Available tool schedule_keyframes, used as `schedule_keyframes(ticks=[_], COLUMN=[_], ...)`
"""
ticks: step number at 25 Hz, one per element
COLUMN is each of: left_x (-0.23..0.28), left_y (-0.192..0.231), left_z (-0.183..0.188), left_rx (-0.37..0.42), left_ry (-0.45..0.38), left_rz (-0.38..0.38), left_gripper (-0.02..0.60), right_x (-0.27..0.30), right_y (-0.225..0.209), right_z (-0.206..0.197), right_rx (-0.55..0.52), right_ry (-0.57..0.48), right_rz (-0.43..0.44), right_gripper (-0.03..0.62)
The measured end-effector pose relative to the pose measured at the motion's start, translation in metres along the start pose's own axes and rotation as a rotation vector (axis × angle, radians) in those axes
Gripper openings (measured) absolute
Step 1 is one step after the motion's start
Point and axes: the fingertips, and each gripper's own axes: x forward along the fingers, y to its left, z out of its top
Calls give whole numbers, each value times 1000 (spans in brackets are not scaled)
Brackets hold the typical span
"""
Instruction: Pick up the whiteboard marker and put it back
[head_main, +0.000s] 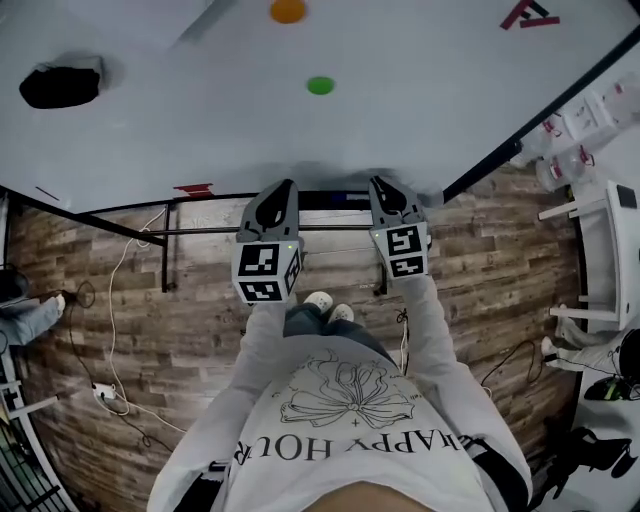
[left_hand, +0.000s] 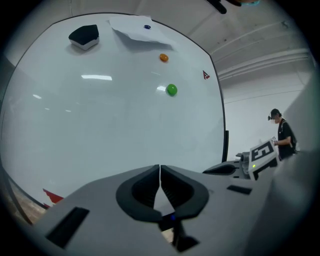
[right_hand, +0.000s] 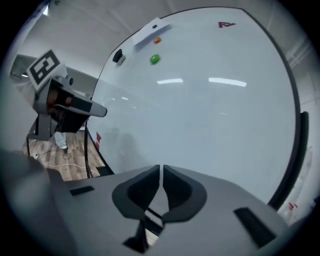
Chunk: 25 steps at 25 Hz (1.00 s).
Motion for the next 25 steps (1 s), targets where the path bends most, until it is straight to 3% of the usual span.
schedule_keyframes(ticks=[15,25], left_x=[15,11], left_y=[-39,-49], left_z=[35,48], left_rx=[67,87], left_ry=[-74,-103], left_rz=[-48,-57], left_gripper=[9,9], right_x=[-80,-106], right_y=[-73,-88], right_z=[40,44], right_rx=[263,334], right_ry=[-182,-228], right_rz=[-285,-352], right_gripper=[14,8])
